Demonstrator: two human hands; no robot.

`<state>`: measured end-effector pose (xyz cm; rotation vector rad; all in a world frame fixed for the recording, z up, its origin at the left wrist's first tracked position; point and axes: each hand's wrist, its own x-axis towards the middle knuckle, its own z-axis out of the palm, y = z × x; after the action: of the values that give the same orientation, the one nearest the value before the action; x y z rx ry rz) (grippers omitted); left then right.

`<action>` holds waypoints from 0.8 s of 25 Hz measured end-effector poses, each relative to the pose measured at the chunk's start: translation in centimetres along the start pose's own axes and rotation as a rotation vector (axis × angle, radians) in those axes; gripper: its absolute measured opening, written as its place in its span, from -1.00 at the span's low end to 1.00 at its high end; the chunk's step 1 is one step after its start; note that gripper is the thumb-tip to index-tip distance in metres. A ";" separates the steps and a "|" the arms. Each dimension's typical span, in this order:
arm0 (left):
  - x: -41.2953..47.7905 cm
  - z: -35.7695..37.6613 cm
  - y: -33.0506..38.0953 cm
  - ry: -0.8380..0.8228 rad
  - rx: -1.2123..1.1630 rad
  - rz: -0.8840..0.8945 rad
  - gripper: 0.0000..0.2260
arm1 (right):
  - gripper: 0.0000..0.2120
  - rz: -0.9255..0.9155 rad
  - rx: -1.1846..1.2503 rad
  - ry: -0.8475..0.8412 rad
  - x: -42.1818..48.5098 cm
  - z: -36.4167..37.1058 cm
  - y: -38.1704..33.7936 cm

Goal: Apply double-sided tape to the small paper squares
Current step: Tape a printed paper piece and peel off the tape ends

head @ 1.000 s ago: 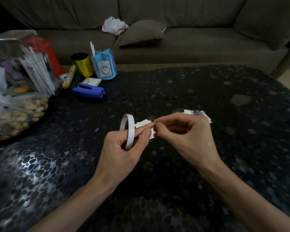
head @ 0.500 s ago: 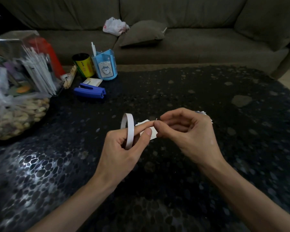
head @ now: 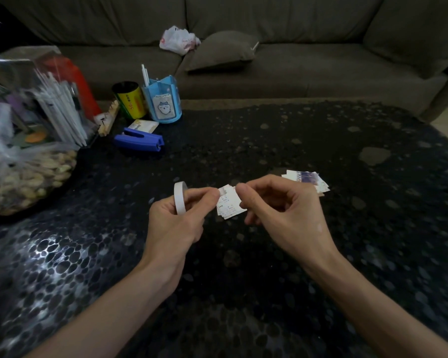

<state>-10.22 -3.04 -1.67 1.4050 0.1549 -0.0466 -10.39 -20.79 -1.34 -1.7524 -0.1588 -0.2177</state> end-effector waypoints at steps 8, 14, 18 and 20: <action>0.0 0.0 0.1 0.040 0.053 0.005 -0.92 | -0.93 -0.034 -0.027 -0.079 -0.4 0.1 -0.5; -0.4 0.3 0.3 -0.056 0.121 0.073 -0.87 | -0.91 -0.084 -0.088 -0.065 -0.3 0.2 0.2; -0.5 0.3 0.2 -0.102 0.201 0.166 -0.80 | -0.89 -0.135 -0.170 0.027 -0.3 0.1 0.6; -0.4 0.3 -0.1 -0.125 0.253 0.211 -0.78 | -0.89 -0.164 -0.217 0.046 -0.3 0.0 0.6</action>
<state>-10.58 -3.38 -1.69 1.6592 -0.1069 0.0215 -10.58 -20.90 -1.95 -1.9497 -0.2536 -0.4066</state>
